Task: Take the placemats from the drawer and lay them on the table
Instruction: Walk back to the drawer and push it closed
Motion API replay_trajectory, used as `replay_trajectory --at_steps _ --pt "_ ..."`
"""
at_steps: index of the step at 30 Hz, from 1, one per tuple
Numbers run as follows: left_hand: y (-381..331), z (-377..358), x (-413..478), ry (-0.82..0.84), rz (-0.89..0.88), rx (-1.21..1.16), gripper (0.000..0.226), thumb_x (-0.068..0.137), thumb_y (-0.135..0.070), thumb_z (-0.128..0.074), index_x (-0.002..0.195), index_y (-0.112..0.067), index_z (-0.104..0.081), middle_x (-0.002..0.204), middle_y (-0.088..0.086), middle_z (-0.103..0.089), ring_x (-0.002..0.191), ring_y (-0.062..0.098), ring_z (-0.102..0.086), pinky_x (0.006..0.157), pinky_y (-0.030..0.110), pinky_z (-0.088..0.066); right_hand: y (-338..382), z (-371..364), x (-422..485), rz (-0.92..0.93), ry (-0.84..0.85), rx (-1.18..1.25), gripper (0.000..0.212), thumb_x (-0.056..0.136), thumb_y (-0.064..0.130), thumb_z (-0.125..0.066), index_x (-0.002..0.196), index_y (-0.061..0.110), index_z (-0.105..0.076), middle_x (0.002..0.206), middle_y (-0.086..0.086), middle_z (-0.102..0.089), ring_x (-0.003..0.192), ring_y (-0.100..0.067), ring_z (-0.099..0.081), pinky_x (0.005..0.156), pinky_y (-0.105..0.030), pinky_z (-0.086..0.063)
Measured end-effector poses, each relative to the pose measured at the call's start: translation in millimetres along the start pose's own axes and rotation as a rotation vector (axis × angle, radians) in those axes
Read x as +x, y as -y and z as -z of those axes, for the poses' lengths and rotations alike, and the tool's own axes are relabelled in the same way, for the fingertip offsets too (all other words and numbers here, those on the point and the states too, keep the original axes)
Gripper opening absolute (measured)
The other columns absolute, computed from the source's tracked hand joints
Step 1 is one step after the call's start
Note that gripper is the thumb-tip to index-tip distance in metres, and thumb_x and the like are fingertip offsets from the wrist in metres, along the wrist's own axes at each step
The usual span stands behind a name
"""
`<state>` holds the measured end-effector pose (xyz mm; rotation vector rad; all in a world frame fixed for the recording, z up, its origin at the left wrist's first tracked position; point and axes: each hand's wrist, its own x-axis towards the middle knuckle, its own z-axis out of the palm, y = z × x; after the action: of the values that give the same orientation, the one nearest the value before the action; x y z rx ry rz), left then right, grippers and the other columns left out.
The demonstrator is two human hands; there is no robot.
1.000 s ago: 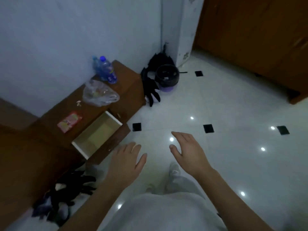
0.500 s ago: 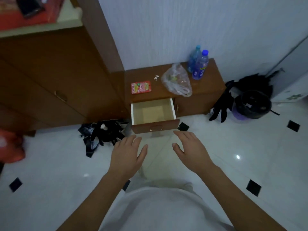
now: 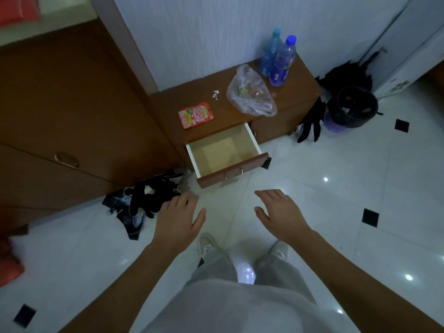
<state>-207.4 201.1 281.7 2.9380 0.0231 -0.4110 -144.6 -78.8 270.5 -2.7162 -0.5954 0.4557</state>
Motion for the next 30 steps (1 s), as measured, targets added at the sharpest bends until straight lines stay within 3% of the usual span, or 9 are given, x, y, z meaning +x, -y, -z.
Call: replay_trajectory --at_steps 9,16,23,26,30 --pt "38.0 -67.2 19.6 0.018 0.023 -0.033 0.057 0.098 -0.050 -0.029 0.123 -0.014 -0.064 0.121 0.008 -0.067 0.105 0.030 -0.062 0.089 0.044 -0.049 7.1 -76.3 54.8 0.004 0.048 -0.026 0.046 0.097 0.037 -0.046 0.136 0.014 -0.053 0.130 -0.004 -0.061 0.121 -0.024 -0.053 0.099 -0.040 -0.046" --pt "46.9 -185.7 65.6 -0.043 0.107 -0.096 0.058 0.098 -0.051 -0.028 0.129 -0.014 -0.061 0.131 0.009 -0.062 0.116 0.030 -0.058 0.096 0.046 -0.046 -46.8 -193.0 122.6 -0.017 0.031 -0.008 0.046 0.098 0.035 -0.048 0.138 0.014 -0.050 0.132 -0.006 -0.059 0.123 -0.026 -0.049 0.100 -0.039 -0.043" --pt "57.9 -315.1 132.6 -0.115 0.078 -0.118 0.055 0.096 -0.049 -0.034 0.122 -0.012 -0.065 0.126 0.011 -0.065 0.109 0.032 -0.062 0.089 0.047 -0.050 -112.1 -302.8 212.8 0.049 -0.128 -0.015 0.029 0.094 0.026 -0.056 0.118 0.011 -0.060 0.114 -0.009 -0.063 0.105 -0.028 -0.054 0.082 -0.038 -0.048" --pt "63.7 -352.1 161.3 -0.155 0.071 -0.071 0.053 0.096 -0.049 -0.034 0.120 -0.013 -0.066 0.123 0.009 -0.067 0.106 0.031 -0.064 0.088 0.045 -0.050 -138.4 -341.7 246.9 0.081 -0.187 -0.017 0.028 0.091 0.027 -0.060 0.115 0.013 -0.062 0.116 -0.004 -0.063 0.107 -0.026 -0.053 0.085 -0.037 -0.048" --pt "71.8 -389.5 182.9 -0.218 0.072 -0.080 0.052 0.097 -0.049 -0.034 0.126 -0.015 -0.062 0.127 0.006 -0.064 0.109 0.028 -0.061 0.091 0.043 -0.048 -159.4 -381.3 271.1 0.117 -0.344 -0.065 0.020 0.085 0.028 -0.069 0.104 0.021 -0.069 0.101 0.002 -0.067 0.098 -0.023 -0.056 0.080 -0.032 -0.033"
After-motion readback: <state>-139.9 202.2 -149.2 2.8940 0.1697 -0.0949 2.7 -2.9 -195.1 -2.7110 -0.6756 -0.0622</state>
